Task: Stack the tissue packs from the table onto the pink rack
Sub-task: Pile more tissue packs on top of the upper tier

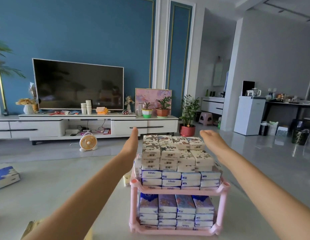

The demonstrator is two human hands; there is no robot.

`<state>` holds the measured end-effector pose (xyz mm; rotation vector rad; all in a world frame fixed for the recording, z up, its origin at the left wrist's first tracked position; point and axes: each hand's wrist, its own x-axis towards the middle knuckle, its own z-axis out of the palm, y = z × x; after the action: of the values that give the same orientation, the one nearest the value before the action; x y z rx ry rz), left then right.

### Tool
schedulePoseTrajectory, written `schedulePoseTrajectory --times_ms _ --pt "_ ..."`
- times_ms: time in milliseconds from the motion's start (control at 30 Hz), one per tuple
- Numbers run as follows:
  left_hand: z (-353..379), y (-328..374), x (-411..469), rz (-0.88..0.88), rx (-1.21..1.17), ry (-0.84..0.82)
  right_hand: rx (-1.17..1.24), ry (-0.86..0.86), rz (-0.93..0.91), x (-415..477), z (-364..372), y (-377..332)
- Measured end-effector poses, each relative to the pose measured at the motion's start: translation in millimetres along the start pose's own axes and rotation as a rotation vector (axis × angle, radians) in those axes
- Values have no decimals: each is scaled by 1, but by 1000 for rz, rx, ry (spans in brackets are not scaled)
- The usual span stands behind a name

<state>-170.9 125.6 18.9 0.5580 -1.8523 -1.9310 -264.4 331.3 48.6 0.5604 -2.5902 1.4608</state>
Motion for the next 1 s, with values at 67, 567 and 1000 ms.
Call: schedulePoseTrajectory --times_ms 67,567,1000 --pt "5 -1 8 -18 84 -65 -56 -92 -3 5 5 1" --pt "-18 10 -22 54 270 -70 -253 91 -258 -34 7 -20" --pt "-194 -135 -111 -24 273 177 175 -630 -360 -177 144 -42"
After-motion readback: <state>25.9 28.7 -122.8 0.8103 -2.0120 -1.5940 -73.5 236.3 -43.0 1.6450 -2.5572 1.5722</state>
